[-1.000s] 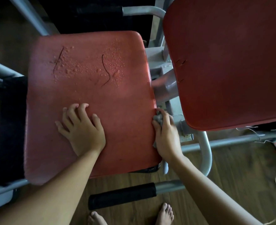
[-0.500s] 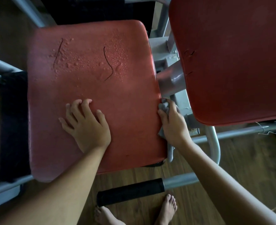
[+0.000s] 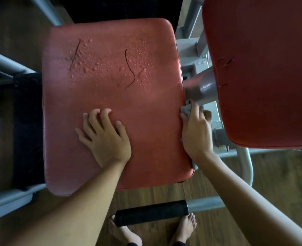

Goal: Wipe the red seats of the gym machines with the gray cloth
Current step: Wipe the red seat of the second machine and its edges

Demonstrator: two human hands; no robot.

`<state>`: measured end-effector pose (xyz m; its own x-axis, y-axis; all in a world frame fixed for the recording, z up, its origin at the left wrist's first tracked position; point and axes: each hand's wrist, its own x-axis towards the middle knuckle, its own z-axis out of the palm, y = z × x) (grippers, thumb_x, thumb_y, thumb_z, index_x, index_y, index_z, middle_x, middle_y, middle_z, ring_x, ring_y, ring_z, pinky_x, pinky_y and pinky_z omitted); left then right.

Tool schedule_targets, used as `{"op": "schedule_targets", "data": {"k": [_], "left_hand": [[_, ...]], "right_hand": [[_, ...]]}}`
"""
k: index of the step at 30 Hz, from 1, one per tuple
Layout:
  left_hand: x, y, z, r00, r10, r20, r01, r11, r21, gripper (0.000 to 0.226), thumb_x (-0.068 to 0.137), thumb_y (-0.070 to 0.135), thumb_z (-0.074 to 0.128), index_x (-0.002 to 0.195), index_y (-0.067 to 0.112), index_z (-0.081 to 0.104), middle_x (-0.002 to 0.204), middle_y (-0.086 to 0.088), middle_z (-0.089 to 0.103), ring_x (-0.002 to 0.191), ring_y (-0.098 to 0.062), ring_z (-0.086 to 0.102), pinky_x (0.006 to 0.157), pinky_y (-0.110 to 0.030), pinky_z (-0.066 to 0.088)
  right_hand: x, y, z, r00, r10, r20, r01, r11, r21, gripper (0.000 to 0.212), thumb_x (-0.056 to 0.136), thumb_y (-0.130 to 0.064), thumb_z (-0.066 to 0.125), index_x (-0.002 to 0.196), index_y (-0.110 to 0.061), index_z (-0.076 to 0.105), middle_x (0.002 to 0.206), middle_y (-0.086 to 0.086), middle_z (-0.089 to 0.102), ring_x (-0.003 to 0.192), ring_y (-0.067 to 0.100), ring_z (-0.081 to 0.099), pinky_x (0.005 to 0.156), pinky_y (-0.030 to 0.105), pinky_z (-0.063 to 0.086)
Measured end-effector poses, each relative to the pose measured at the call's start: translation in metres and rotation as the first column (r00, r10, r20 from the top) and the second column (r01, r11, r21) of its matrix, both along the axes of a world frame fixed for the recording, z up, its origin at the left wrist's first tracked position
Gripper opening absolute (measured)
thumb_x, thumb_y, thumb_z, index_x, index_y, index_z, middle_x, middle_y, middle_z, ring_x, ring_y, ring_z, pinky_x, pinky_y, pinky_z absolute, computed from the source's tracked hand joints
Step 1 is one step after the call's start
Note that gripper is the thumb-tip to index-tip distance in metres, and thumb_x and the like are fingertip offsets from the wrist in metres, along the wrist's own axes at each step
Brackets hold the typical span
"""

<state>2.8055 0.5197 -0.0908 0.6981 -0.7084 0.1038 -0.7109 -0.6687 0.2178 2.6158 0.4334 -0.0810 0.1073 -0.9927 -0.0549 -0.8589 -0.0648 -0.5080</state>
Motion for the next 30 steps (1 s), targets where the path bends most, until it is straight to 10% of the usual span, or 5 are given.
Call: {"op": "schedule_targets", "data": {"k": [30], "left_hand": [[0.001, -0.001, 0.001, 0.999, 0.006, -0.054, -0.004, 0.999, 0.035, 0.041, 0.095, 0.033, 0.046, 0.135, 0.024, 0.047, 0.148, -0.004, 0.042, 0.150, -0.033, 0.025, 0.121, -0.062, 0.012]], "right_hand": [[0.054, -0.110, -0.003, 0.979, -0.055, -0.198, 0.038, 0.995, -0.088, 0.042, 0.104, -0.031, 0.041, 0.138, -0.007, 0.048, 0.127, 0.017, 0.065, 0.130, 0.036, 0.041, 0.108, 0.047, 0.021]]}}
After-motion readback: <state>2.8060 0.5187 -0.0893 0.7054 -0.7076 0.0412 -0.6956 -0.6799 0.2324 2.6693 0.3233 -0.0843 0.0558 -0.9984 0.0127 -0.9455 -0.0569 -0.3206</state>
